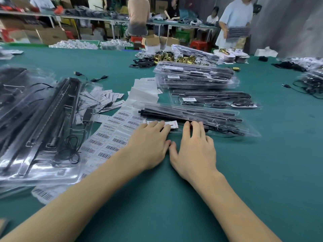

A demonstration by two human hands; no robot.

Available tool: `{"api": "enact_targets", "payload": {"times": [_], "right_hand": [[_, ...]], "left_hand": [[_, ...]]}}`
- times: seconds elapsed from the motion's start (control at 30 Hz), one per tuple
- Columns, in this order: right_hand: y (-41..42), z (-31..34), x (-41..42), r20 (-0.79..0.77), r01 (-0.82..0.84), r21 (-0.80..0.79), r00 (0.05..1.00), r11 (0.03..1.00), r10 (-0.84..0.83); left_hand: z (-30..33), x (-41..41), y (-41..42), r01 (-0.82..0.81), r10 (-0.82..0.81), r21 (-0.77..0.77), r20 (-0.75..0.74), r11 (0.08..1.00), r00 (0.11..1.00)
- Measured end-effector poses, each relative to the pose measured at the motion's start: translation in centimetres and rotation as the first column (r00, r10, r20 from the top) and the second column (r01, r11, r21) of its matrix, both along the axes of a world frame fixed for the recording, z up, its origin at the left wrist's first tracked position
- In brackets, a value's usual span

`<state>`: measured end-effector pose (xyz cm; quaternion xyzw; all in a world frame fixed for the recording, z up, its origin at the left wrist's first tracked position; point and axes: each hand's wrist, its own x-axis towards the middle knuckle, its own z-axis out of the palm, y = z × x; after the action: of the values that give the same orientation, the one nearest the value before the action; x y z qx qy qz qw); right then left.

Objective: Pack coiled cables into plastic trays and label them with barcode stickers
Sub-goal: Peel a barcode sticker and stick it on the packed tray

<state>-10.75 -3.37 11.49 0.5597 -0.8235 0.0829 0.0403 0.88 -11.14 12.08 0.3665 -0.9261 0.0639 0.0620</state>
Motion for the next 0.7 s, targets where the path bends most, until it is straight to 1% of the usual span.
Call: {"api": "enact_targets", "payload": {"times": [0.17,0.37,0.53,0.7], "right_hand": [[0.21,0.26,0.14,-0.034,0.022,0.035,0.999,0.999,-0.021],[0.3,0.66,0.28,-0.088,0.063,0.072,0.995,0.995,-0.056],[0.3,0.77,0.34,-0.069,0.069,0.103,0.996,0.992,-0.062],[0.29,0.86,0.4,-0.036,0.07,0.125,0.997,0.99,-0.066]], "left_hand": [[-0.09,0.03,-0.11,0.003,-0.004,-0.01,-0.044,1.0,0.999],[-0.27,-0.24,0.06,-0.009,0.008,-0.024,-0.059,1.0,0.998],[-0.16,-0.05,-0.38,0.02,-0.021,-0.012,-0.106,1.0,0.994],[-0.11,0.0,-0.52,-0.023,0.021,-0.012,-0.138,1.0,0.99]]}}
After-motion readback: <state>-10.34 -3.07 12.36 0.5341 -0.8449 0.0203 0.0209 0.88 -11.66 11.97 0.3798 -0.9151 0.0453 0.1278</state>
